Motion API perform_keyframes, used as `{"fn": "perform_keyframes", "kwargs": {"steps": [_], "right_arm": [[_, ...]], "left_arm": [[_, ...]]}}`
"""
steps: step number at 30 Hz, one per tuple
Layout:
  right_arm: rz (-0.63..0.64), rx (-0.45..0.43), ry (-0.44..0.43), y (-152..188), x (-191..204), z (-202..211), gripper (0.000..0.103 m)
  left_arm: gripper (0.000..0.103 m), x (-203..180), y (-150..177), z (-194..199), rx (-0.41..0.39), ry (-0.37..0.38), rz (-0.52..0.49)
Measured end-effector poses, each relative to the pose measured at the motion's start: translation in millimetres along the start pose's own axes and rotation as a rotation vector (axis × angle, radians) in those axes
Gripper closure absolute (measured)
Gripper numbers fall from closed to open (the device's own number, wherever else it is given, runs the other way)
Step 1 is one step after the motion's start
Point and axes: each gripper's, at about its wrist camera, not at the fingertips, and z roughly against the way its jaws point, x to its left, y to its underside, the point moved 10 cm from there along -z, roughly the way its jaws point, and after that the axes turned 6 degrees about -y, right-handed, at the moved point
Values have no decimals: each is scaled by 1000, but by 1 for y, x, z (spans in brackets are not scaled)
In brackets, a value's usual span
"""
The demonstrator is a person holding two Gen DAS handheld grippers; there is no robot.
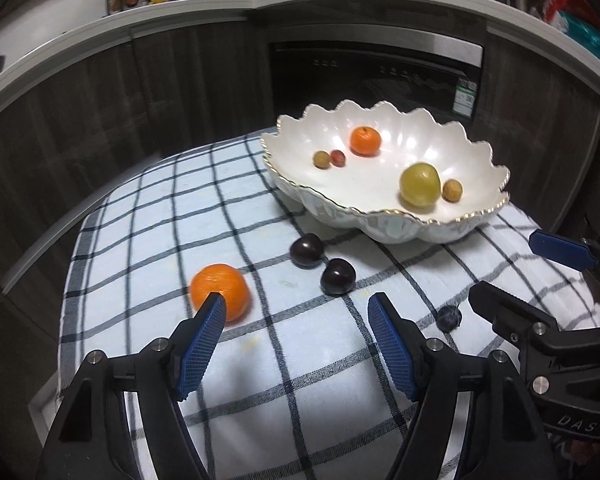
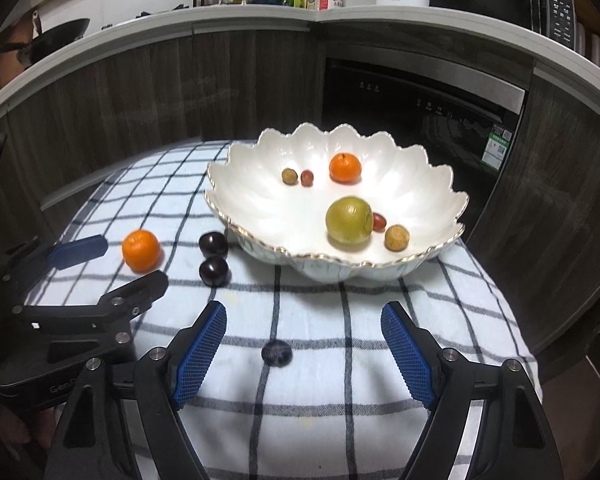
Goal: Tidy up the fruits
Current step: 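Move the left tool to a dark plum while the right tool approaches the blueberry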
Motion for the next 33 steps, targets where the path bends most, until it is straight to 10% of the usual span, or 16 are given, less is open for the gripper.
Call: {"fn": "perform_keyframes", "kwargs": {"steps": [33], "right_arm": [[-20, 131, -96, 37, 8, -42, 56]], "left_arm": [[54, -42, -1, -55, 51, 120, -206]]}}
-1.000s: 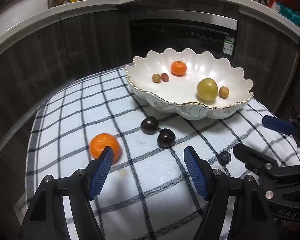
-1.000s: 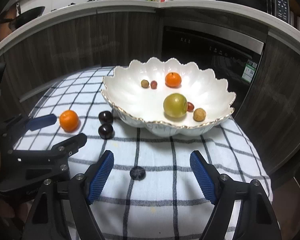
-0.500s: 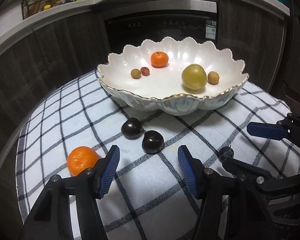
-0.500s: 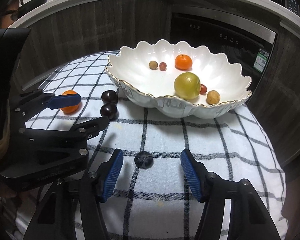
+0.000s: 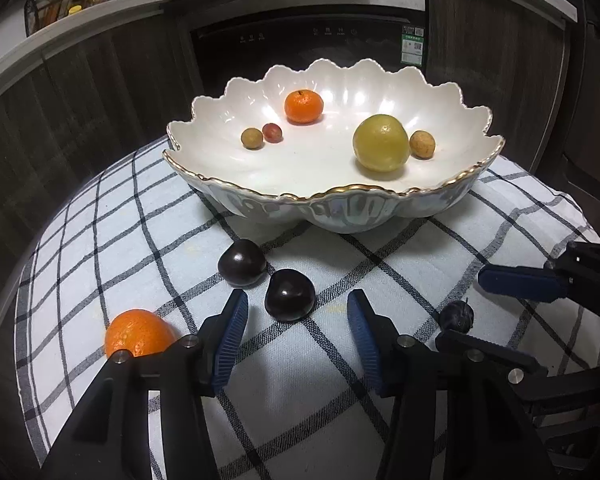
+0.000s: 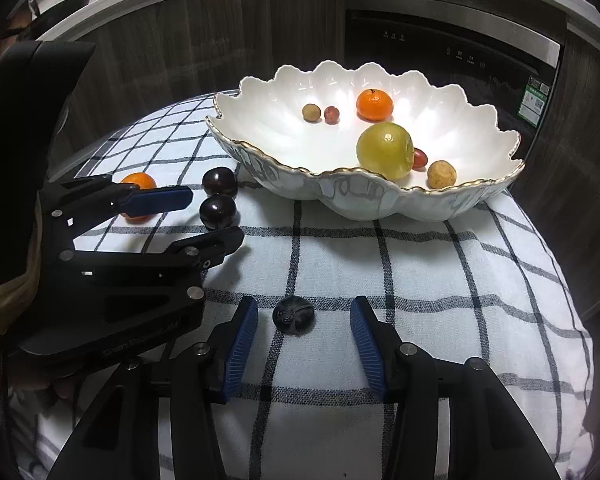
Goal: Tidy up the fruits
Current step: 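Move the left tool to a dark plum while the right tool approaches the blueberry, then close the left tool on the dark plum while the right tool grasps the blueberry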
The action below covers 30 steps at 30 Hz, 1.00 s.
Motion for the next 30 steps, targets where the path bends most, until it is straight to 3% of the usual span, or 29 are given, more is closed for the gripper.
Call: {"fn": "perform_keyframes", "kwargs": {"steps": [4, 9, 14, 17, 30], "right_arm": [[-3, 16, -8, 1, 0, -4, 63], [-6, 18, -13, 2, 1, -7, 65], [-2, 12, -17, 1, 1, -7, 79], [2, 9, -17, 1, 2, -8, 79], [-5, -3, -18, -4, -2, -3, 79]], "left_arm": [[61, 0, 3, -8, 33, 8, -1], [66, -1, 3, -9, 33, 24, -9], [70, 0, 3, -9, 32, 21, -8], [76, 2, 2, -9, 33, 11, -2], [77, 3, 0, -5, 35, -9, 23]]}}
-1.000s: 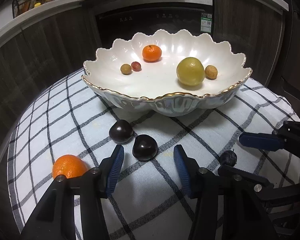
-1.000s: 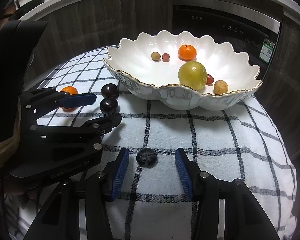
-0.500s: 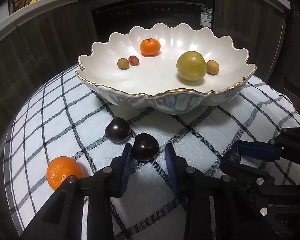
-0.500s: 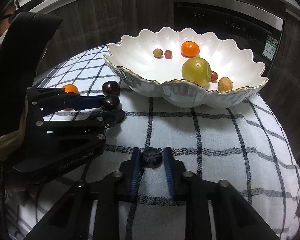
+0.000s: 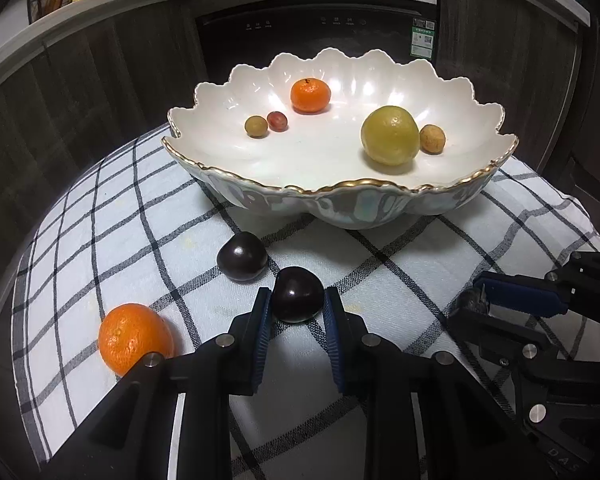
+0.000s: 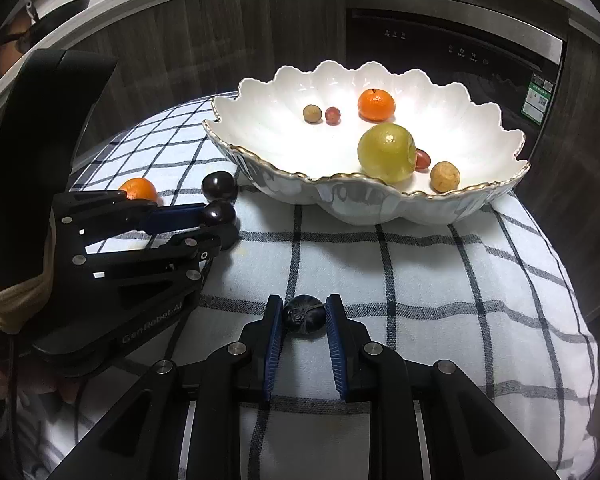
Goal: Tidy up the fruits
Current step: 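Close the left tool on the dark plum while the right tool grasps the blueberry, then lift and carry the plum and blueberry over the white bowl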
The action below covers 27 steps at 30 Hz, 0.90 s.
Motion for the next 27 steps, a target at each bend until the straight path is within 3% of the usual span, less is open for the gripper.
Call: {"fn": "perform_keyframes", "kwargs": {"steps": [27], "right_arm": [[-4, -108, -7, -29, -3, 45, 79]], "left_arm": [[77, 1, -12, 60, -41, -59, 78]]}}
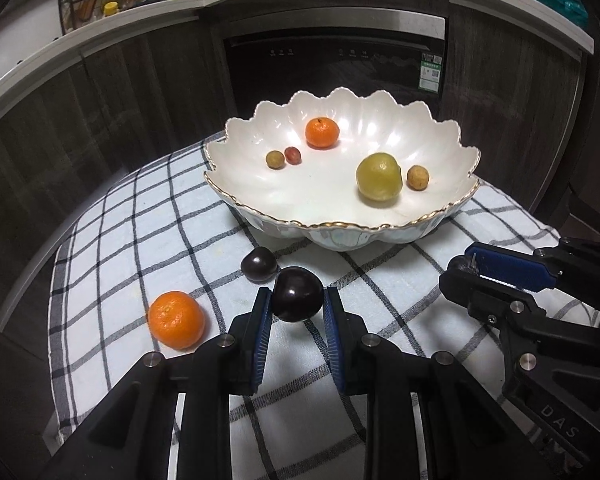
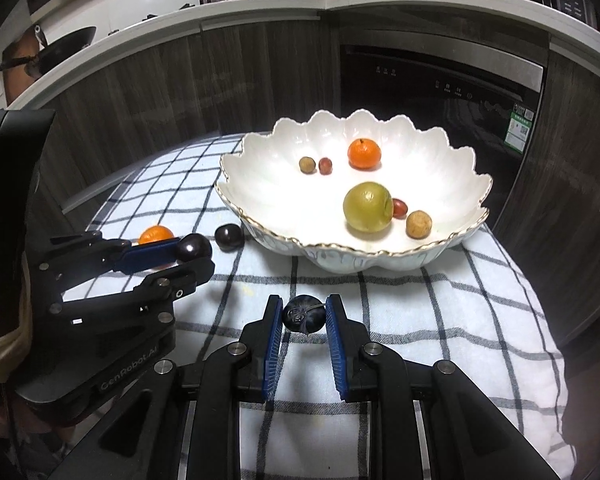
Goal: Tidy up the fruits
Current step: 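Lift and carry the plum and blueberry over the white bowl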
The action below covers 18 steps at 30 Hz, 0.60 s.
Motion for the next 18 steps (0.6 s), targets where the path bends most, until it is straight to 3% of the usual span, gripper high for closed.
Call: {"fn": "perform_keyframes", "kwargs": {"steps": [18], "right_arm": [[9, -97, -5, -28, 4, 36, 79]], "left_arm": [[77, 6, -18, 43, -56, -44, 71]]}}
